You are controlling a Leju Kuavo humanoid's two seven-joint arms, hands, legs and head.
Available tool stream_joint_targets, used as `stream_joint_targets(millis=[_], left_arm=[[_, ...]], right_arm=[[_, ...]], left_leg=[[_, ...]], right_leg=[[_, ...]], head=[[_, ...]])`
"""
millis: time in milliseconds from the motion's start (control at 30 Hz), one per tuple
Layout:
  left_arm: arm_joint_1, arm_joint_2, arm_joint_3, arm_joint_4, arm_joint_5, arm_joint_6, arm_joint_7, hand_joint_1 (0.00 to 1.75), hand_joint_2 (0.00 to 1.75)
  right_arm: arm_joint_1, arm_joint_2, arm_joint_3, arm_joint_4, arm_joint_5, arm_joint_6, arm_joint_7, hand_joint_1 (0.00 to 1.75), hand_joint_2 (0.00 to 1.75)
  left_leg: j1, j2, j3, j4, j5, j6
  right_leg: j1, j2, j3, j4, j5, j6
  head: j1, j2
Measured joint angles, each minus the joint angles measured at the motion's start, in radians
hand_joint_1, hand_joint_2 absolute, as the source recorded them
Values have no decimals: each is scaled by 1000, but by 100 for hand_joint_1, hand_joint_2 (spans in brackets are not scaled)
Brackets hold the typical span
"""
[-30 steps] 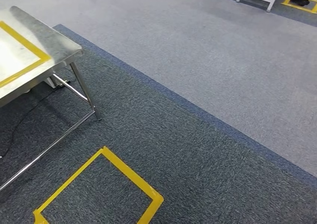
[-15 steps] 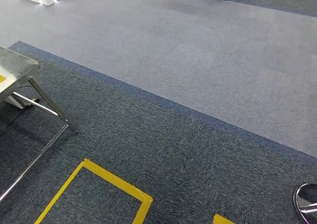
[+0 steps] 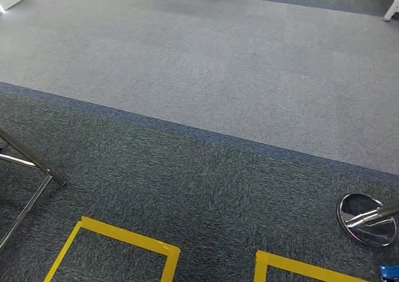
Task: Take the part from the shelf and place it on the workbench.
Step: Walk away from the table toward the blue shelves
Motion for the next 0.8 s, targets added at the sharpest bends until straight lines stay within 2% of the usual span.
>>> stream_joint_targets(millis=[67, 100, 133, 200, 233, 267, 333, 367, 400, 433, 467, 500, 567, 600, 633, 700, 733, 800], left_arm=[[-2, 0, -9, 0, -9, 1, -2, 0, 0], [-3, 0, -13, 0, -15, 1, -2, 0, 0], [-4, 1, -17, 0, -19, 3, -2, 0, 0], [-7, 1, -21, 0, -27, 10, -3, 0, 0], [-9, 1, -22, 0, -30, 15, -4, 0, 0], [-10, 1, -24, 0, -33, 19, -5, 0, 0], [-9, 1, -26, 0, -36, 24, -6, 0, 0], [-7, 2, -27, 0, -36, 26, -6, 0, 0], [-5, 2, -27, 0, -34, 25, -6, 0, 0], [-3, 2, -27, 1, -32, 24, -6, 0, 0], [-2, 2, -27, 1, -30, 20, -7, 0, 0], [-2, 2, -27, 1, -28, 16, -7, 0, 0], [-2, 4, -27, 1, -26, 10, -8, 0, 0], [-3, 5, -27, 2, -26, 9, -8, 0, 0], [-3, 5, -27, 2, -25, 9, -8, 0, 0], [-5, 6, -27, 2, -24, 9, -8, 0, 0], [-6, 6, -27, 2, -23, 10, -7, 0, 0], [-6, 6, -27, 2, -20, 11, -9, 0, 0]], right_arm=[[2, -1, -1, 0, 2, 6, 7, 0, 0], [3, -1, -2, 0, 3, 9, 10, 0, 0], [5, -1, -2, 0, 4, 13, 12, 0, 0], [12, -2, -4, 0, 4, 17, 15, 0, 0], [14, -2, -7, 0, 4, 19, 16, 0, 0], [14, -2, -9, 0, 4, 20, 18, 0, 0], [12, -2, -14, 0, 5, 21, 19, 0, 0], [11, -2, -16, 0, 6, 22, 19, 0, 0], [11, -2, -18, 0, 6, 22, 19, 0, 0], [12, -2, -19, 0, 6, 22, 19, 0, 0], [14, -2, -20, 0, 6, 22, 18, 0, 0], [15, -3, -22, 0, 6, 23, 17, 0, 0], [14, -2, -24, 0, 8, 23, 15, 0, 0], [13, -2, -25, 0, 9, 24, 14, 0, 0], [13, -2, -25, 0, 11, 25, 13, 0, 0], [14, -2, -25, 0, 14, 26, 12, 0, 0], [16, -2, -25, 0, 16, 26, 12, 0, 0], [15, -2, -25, 0, 18, 26, 13, 0, 0]], left_leg=[[-4, 21, 3, 2, -4, -7], [-7, 30, 3, 4, -5, -12], [-9, 39, 4, 5, -5, -17], [-7, 51, 5, 6, -6, -28], [-4, 36, 3, 15, -15, -34], [-2, 10, -5, 38, -34, -39], [1, -46, -52, 151, -99, -45], [2, -58, -84, 224, -131, -45], [2, -62, -109, 282, -150, -44], [2, -64, -120, 305, -147, -42], [2, -67, -113, 287, -123, -39], [2, -76, -89, 231, -84, -35], [3, -129, -31, 94, -19, -26], [4, -152, -12, 47, -5, -24], [4, -168, -5, 24, -5, -23], [3, -151, -1, 10, -6, -19], [3, -137, 1, 3, -2, -14], [5, -106, 6, -11, 4, -5]], right_leg=[[3, -41, 77, -137, 42, -5], [6, -54, 97, -176, 50, -10], [10, -56, 102, -189, 48, -16], [10, -35, 97, -191, 55, -29], [9, -25, 96, -192, 58, -35], [7, -15, 96, -194, 61, -41], [5, 7, 96, -195, 65, -51], [7, 20, 94, -195, 66, -55], [8, 35, 92, -195, 67, -57], [10, 51, 92, -194, 68, -58], [11, 67, 92, -193, 69, -58], [11, 83, 93, -192, 69, -58], [11, 112, 90, -187, 70, -54], [9, 126, 84, -184, 71, -50], [7, 139, 76, -182, 74, -44], [2, 163, 62, -184, 81, -29], [2, 156, 55, -180, 78, -23], [5, 103, 20, -124, 42, -16]], head=[[0, 0], [0, 0], [0, 0], [0, 0], [-1, 0], [-3, 0], [-8, 0], [-9, 0], [-10, 0], [-10, 0], [-10, 0], [-10, 0], [-9, 0], [-10, 0], [-10, 0], [-11, 0], [-11, 0], [-6, 0]])
